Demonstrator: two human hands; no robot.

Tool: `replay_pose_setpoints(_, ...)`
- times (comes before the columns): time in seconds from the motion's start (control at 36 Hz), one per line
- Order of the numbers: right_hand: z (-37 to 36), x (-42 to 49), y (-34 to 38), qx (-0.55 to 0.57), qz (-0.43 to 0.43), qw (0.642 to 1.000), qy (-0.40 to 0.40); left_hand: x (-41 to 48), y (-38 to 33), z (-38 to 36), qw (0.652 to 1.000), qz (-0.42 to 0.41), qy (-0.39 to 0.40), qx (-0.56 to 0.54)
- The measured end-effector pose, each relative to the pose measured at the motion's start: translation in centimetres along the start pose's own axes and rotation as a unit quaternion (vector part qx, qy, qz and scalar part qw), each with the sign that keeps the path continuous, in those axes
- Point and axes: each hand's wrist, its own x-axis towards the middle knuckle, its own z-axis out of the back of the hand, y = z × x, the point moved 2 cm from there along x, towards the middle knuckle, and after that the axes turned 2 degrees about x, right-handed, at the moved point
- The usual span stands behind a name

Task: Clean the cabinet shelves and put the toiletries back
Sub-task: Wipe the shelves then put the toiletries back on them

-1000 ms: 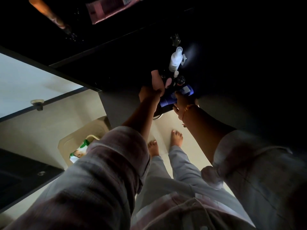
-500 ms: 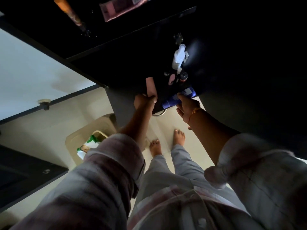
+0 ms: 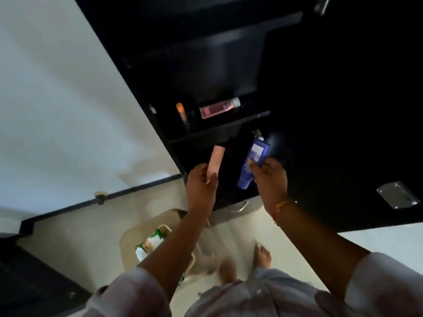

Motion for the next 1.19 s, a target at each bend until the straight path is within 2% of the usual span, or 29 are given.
replay_pose_setpoints(0.14, -0.6, -0.8, 9.0, 0.035, 0.147, 0.988, 0.032, 1.0, -5.0, 5.0, 0.991, -0.107, -0.077, 0.0)
replay_pose_setpoints(0.28, 0.2, -2.4, 18.2, 0.054, 0.295, 0.954, 0.021, 1.2, -10.8, 10.8, 0.964, -0.212, -0.157, -0.042)
replay_pose_setpoints(0.42, 1.7, -3.0, 26.9, 0.025, 0.433, 0.901, -0.02, 2.1, -16.8, 17.0, 0.929, -0.291, -0.224, -0.049)
replay_pose_setpoints(0.69, 4.3, -4.2, 42.4, -0.012, 0.625, 0.771, -0.121, 4.5, -28.6, 27.7, 0.844, -0.404, -0.353, 0.011)
replay_pose_setpoints(0.81, 4.6, -3.8, 47.5, -0.055, 0.655, 0.739, -0.148, 5.6, -33.2, 30.8, 0.815, -0.434, -0.38, 0.053)
replay_pose_setpoints(0.94, 4.8, -1.8, 52.3, -0.123, 0.66, 0.722, -0.168, 7.3, -37.4, 32.9, 0.805, -0.445, -0.376, 0.11)
replay_pose_setpoints(1.08, 5.0, 0.0, 54.8, -0.19, 0.651, 0.719, -0.151, 9.1, -39.4, 33.3, 0.785, -0.469, -0.363, 0.179)
replay_pose_setpoints(1.19, 4.6, 1.1, 56.0, -0.251, 0.637, 0.716, -0.134, 11.3, -40.5, 33.5, 0.792, -0.442, -0.352, 0.23)
